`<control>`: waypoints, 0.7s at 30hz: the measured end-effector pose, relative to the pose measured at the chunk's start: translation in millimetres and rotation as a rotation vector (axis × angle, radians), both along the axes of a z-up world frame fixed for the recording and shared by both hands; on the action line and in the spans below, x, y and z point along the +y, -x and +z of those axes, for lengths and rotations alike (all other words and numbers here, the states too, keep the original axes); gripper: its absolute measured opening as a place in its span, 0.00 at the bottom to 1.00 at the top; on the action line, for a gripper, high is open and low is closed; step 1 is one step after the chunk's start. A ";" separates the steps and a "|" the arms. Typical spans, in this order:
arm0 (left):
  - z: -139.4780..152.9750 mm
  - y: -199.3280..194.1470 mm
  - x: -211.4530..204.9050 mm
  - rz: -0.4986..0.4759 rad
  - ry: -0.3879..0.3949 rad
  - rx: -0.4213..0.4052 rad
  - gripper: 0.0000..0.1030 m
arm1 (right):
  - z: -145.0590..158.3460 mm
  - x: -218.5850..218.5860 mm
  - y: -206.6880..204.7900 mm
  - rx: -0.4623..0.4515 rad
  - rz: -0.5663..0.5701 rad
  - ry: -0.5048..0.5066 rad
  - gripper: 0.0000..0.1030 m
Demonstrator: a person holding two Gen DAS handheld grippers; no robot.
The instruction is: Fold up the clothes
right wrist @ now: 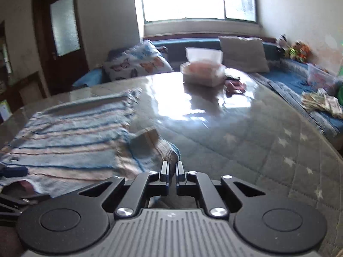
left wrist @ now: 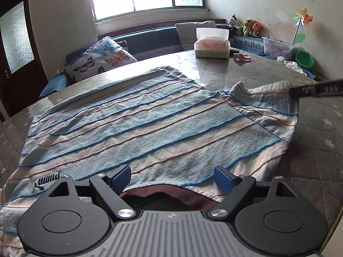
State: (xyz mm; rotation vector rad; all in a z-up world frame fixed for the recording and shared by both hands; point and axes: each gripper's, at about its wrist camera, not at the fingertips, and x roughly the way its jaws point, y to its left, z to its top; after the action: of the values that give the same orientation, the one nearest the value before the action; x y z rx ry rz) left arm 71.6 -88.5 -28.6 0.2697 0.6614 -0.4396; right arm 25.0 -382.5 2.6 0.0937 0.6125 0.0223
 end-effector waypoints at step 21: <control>20.5 15.2 74.9 0.193 0.057 -0.050 0.85 | -3.0 106.8 -23.3 0.042 0.391 -0.064 0.15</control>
State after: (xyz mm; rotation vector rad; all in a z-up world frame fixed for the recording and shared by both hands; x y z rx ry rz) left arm 56.4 -13.5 -8.1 0.1610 0.6183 -0.2654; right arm 48.3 -275.7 -0.4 0.0355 0.6653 0.4196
